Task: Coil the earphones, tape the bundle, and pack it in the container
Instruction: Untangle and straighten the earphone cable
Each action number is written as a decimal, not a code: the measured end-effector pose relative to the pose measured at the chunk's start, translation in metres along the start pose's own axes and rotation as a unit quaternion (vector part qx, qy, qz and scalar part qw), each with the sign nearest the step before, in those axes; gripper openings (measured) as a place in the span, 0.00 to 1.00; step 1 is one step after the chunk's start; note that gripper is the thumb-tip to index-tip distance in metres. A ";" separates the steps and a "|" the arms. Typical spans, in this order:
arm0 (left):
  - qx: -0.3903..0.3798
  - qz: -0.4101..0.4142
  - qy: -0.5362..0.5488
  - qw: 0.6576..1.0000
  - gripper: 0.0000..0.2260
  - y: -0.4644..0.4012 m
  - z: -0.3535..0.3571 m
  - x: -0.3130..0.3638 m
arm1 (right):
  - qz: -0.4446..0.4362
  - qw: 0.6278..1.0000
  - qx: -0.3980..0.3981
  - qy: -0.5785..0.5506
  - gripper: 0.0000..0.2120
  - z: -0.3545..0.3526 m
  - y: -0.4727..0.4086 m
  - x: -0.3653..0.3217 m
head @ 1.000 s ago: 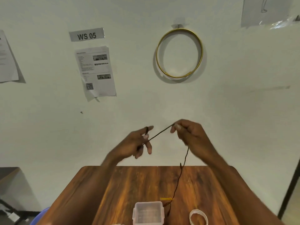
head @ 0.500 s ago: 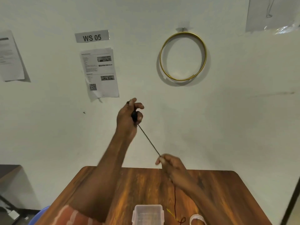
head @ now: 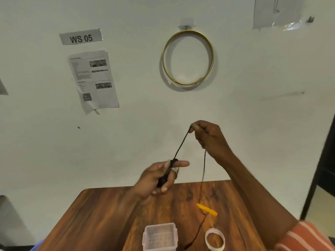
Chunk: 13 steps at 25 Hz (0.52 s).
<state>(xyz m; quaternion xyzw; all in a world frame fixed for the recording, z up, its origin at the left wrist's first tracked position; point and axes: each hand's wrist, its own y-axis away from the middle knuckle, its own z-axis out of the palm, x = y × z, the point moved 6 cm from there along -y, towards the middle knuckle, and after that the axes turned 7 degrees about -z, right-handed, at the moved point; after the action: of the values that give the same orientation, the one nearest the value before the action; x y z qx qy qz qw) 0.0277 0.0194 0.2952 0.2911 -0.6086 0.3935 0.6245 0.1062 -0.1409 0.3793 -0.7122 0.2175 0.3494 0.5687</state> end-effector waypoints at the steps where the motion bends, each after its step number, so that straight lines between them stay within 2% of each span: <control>1: -0.047 0.021 0.070 0.996 0.23 0.000 0.015 0.006 | 0.018 1.000 -0.004 -0.013 0.15 0.006 -0.003 0.011; 2: -0.070 0.046 0.127 0.988 0.23 -0.001 0.023 0.017 | 0.039 0.999 -0.006 -0.029 0.15 0.014 -0.001 0.024; 3: -0.061 0.075 0.166 0.981 0.24 -0.006 0.023 0.029 | 0.061 0.997 -0.006 -0.045 0.15 0.023 0.005 0.037; 4: -0.018 0.105 0.183 0.977 0.24 -0.013 0.015 0.044 | 0.079 0.995 -0.010 -0.055 0.16 0.034 0.013 0.050; 6: 0.117 0.156 0.189 0.962 0.23 -0.025 -0.017 0.071 | 0.097 0.994 -0.038 -0.036 0.15 0.055 0.037 0.071; 9: 0.302 0.201 0.209 0.908 0.19 -0.035 -0.074 0.104 | 0.072 0.989 -0.124 0.019 0.13 0.076 0.070 0.083; 11: 0.407 0.198 0.109 0.885 0.13 -0.035 -0.101 0.117 | 0.048 0.986 -0.153 0.038 0.11 0.074 0.077 0.076; 12: 0.442 0.174 0.002 0.880 0.11 -0.036 -0.107 0.121 | 0.033 0.987 -0.152 0.045 0.11 0.068 0.073 0.068; 13: 0.444 0.131 -0.114 0.879 0.10 -0.039 -0.107 0.119 | 0.017 0.988 -0.142 0.053 0.11 0.059 0.066 0.058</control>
<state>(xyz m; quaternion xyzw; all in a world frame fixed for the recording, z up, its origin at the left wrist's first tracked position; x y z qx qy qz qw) 0.1115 0.1054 0.4078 0.4977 -0.4697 0.6650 0.2991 0.0828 -0.0964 0.2865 -0.7993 0.2076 0.3480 0.4437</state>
